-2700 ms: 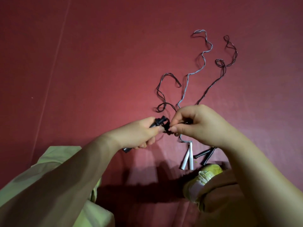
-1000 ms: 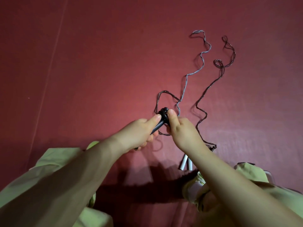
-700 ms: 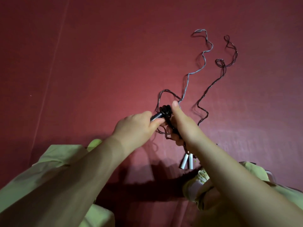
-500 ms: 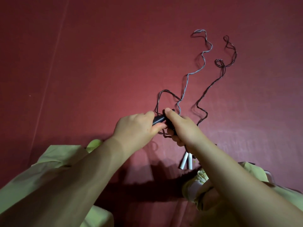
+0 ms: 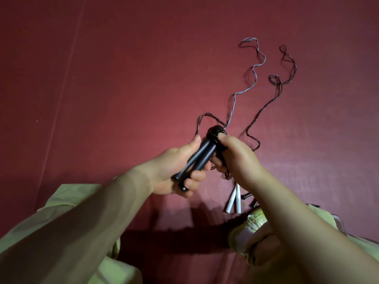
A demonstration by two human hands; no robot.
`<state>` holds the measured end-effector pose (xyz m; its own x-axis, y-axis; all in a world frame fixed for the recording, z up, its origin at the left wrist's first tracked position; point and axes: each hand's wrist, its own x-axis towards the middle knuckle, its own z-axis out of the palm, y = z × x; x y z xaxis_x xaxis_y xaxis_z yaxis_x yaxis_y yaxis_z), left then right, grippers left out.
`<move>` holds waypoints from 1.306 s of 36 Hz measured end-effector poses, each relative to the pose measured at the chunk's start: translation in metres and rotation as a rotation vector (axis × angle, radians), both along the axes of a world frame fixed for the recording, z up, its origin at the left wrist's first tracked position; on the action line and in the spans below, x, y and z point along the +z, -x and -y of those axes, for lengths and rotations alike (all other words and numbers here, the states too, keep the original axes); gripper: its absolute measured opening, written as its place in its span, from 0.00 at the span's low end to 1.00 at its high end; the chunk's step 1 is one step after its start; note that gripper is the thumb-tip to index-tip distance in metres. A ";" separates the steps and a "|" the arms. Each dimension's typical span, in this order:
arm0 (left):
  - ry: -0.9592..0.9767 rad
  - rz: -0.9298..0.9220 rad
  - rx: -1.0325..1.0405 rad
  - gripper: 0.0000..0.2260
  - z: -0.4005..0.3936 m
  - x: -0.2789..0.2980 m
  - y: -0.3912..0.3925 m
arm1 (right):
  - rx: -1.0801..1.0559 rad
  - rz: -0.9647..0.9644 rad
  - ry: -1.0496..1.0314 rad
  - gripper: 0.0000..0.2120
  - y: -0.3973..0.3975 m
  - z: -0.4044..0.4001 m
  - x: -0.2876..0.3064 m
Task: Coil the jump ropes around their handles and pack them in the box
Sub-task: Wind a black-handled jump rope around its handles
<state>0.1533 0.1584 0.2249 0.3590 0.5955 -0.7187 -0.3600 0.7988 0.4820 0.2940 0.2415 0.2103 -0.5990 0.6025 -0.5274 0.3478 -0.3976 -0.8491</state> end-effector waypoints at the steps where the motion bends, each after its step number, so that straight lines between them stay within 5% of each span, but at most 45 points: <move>1: -0.003 -0.042 0.015 0.28 0.000 -0.001 0.000 | 0.019 0.007 -0.020 0.22 -0.001 0.000 0.000; 6: -0.060 -0.330 0.031 0.26 0.000 -0.008 -0.005 | 0.041 0.023 -0.040 0.16 -0.003 0.000 0.000; 15: -0.205 -0.806 -0.036 0.24 -0.001 -0.025 -0.004 | 0.058 0.220 -0.115 0.19 -0.001 0.003 -0.003; 19: -0.295 -1.122 -0.166 0.24 -0.002 -0.022 -0.001 | 0.068 0.309 -0.147 0.24 0.000 0.004 -0.007; 24: -0.416 -1.584 -0.510 0.20 0.004 -0.026 -0.007 | 0.089 0.306 0.054 0.30 -0.001 0.007 -0.007; 28: -0.614 -1.767 -0.575 0.21 0.009 -0.033 -0.017 | 0.055 0.362 0.075 0.31 -0.004 0.007 -0.009; 32: -0.645 -1.701 -0.515 0.20 0.008 -0.037 -0.016 | 0.026 0.398 0.072 0.26 -0.003 0.006 -0.008; 35: -0.492 -1.497 -0.515 0.19 0.006 -0.032 -0.014 | -0.020 0.352 0.065 0.19 -0.001 0.004 -0.007; 43: -0.118 -0.322 -0.279 0.20 0.000 -0.018 -0.011 | -0.119 0.039 0.083 0.13 -0.003 0.003 -0.002; 47: -0.099 0.010 -0.191 0.31 0.002 -0.010 -0.008 | -0.170 -0.257 0.185 0.26 -0.008 -0.003 0.000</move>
<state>0.1612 0.1565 0.2152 0.4787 0.5833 -0.6562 -0.2117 0.8020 0.5586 0.3017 0.2443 0.2103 -0.6253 0.6137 -0.4821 0.0479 -0.5864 -0.8086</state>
